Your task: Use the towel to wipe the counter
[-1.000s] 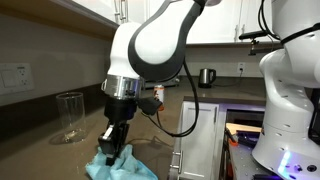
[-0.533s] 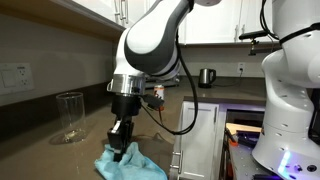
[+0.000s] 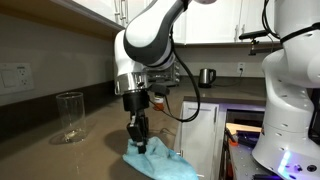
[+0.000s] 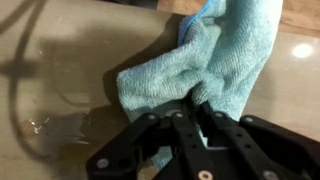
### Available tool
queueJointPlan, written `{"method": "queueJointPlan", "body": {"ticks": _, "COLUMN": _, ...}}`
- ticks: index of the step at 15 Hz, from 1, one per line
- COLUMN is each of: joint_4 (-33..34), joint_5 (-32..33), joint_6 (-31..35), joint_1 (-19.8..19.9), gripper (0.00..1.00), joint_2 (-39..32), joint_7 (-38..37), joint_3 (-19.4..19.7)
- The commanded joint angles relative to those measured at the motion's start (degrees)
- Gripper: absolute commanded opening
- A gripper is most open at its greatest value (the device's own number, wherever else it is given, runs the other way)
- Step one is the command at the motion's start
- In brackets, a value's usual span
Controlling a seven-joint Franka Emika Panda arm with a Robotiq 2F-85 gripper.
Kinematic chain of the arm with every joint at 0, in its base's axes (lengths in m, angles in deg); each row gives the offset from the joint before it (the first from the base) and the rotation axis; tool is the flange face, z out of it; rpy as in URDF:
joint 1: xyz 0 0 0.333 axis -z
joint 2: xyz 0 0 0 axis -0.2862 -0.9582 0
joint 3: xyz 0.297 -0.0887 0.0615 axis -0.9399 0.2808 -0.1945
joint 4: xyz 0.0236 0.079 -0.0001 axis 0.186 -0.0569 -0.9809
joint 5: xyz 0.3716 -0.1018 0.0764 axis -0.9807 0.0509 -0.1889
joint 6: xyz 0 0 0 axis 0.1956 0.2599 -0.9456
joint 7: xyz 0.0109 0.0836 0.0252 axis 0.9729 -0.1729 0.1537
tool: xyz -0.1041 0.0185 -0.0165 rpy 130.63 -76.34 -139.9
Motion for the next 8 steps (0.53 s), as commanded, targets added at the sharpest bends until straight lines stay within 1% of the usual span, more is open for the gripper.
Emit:
{"method": "queueJointPlan", "body": {"ticks": 1, "joint_4": 3.36, "joint_5": 6.5, "joint_6": -8.06, "joint_1": -1.13, "gripper": 0.06, "joint_2": -0.02, "joint_7": -6.85, "joint_3": 2.06}}
{"method": "queueJointPlan", "body": {"ticks": 5, "joint_4": 7.79, "joint_5": 12.82, "joint_6": -15.38, "joint_1": -2.23, "gripper": 0.06, "joint_2": -1.24, "joint_7": -13.74, "joint_3": 2.94}}
{"method": "queueJointPlan", "body": {"ticks": 8, "joint_4": 10.72, "joint_5": 16.78, "joint_6": -18.07, "joint_1": -3.19, "gripper": 0.05, "joint_2": -2.76, "joint_7": -17.17, "joint_3": 3.19}}
